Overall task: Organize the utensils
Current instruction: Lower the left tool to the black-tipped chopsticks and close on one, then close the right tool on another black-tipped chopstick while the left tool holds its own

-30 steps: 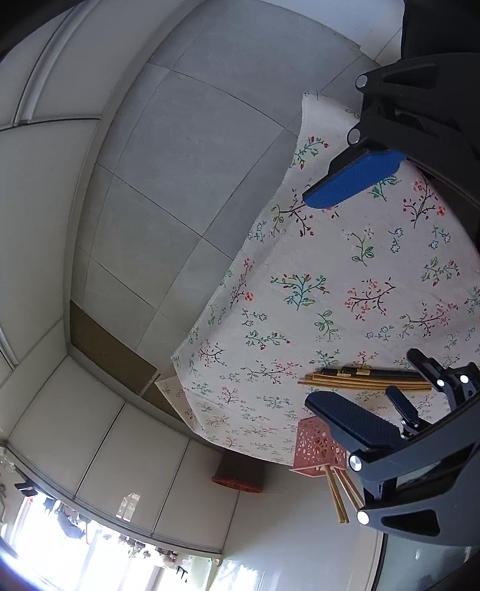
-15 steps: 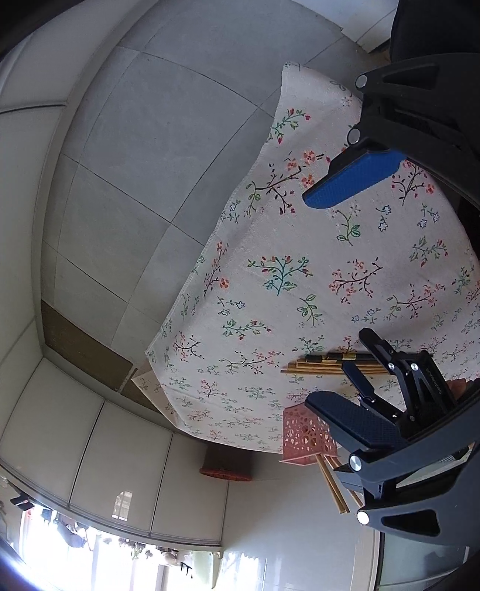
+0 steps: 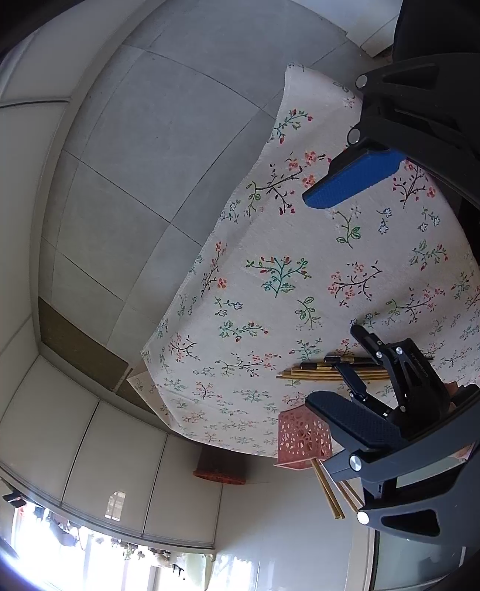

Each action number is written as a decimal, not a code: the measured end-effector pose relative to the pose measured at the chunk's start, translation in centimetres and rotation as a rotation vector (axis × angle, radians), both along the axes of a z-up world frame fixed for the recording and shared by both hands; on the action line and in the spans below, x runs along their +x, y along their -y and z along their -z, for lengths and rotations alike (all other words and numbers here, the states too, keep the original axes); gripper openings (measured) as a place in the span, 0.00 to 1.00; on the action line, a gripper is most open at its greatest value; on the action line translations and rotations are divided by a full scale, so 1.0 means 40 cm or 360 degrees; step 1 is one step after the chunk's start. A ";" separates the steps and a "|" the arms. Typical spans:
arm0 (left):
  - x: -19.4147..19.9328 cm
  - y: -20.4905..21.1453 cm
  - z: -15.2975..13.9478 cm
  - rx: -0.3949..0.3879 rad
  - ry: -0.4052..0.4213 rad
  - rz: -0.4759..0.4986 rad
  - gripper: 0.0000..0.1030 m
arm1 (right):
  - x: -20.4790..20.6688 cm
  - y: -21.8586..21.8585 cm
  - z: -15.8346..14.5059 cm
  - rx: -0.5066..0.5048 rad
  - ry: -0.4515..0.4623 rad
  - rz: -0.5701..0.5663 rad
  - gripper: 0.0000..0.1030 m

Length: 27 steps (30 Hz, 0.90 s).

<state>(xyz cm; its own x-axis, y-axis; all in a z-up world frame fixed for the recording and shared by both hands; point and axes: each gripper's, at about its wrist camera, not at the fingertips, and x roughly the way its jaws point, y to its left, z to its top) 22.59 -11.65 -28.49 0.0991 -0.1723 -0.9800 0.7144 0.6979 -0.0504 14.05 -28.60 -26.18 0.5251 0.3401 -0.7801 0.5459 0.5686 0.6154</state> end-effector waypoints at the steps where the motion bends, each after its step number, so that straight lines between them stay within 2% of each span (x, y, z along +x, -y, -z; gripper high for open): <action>1: 0.006 -0.004 -0.002 0.0012 0.0009 -0.0043 0.42 | 0.001 -0.002 -0.001 -0.0013 -0.0004 -0.0004 0.94; 3: 0.014 -0.020 -0.007 0.0041 0.0045 -0.0107 0.09 | 0.002 -0.008 0.000 -0.0035 -0.0018 -0.0015 0.94; 5: 0.017 -0.047 -0.008 0.0019 0.0035 -0.0173 0.06 | 0.005 -0.016 0.001 -0.0077 -0.0039 -0.0025 0.94; 9: -0.026 -0.083 -0.015 0.0013 0.0120 -0.0230 0.06 | 0.029 -0.070 0.001 -0.0195 -0.0112 -0.0110 0.94; 11: -0.047 -0.111 -0.034 -0.0048 0.0123 -0.0286 0.06 | 0.055 -0.118 0.005 -0.0212 -0.0137 -0.0208 0.93; 13: -0.077 -0.142 -0.070 -0.0123 0.0151 -0.0323 0.06 | 0.092 -0.168 0.018 -0.0220 -0.0210 -0.0293 0.85; 15: -0.111 -0.182 -0.125 -0.0220 0.0189 -0.0365 0.06 | 0.129 -0.209 0.044 -0.0178 -0.0311 -0.0358 0.65; 17: -0.148 -0.228 -0.173 -0.0291 0.0252 -0.0391 0.06 | 0.164 -0.245 0.077 -0.0067 -0.0375 -0.0372 0.58; 20: -0.198 -0.279 -0.235 -0.0395 0.0328 -0.0449 0.06 | 0.196 -0.282 0.104 0.0054 -0.0360 -0.0329 0.57; 23: -0.241 -0.330 -0.260 -0.0489 0.0366 -0.0499 0.06 | 0.225 -0.319 0.103 -0.0047 -0.0380 -0.0323 0.56; 27: -0.276 -0.373 -0.286 -0.0537 0.0431 -0.0513 0.06 | 0.255 -0.353 0.113 -0.0173 -0.0472 -0.0313 0.52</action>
<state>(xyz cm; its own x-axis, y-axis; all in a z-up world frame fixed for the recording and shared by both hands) 11.55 3.26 -17.07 0.4405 -0.3923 -0.8075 0.4852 0.8608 -0.1535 24.24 -14.47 -30.69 0.2036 0.3190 -0.9256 0.5653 0.7336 0.3772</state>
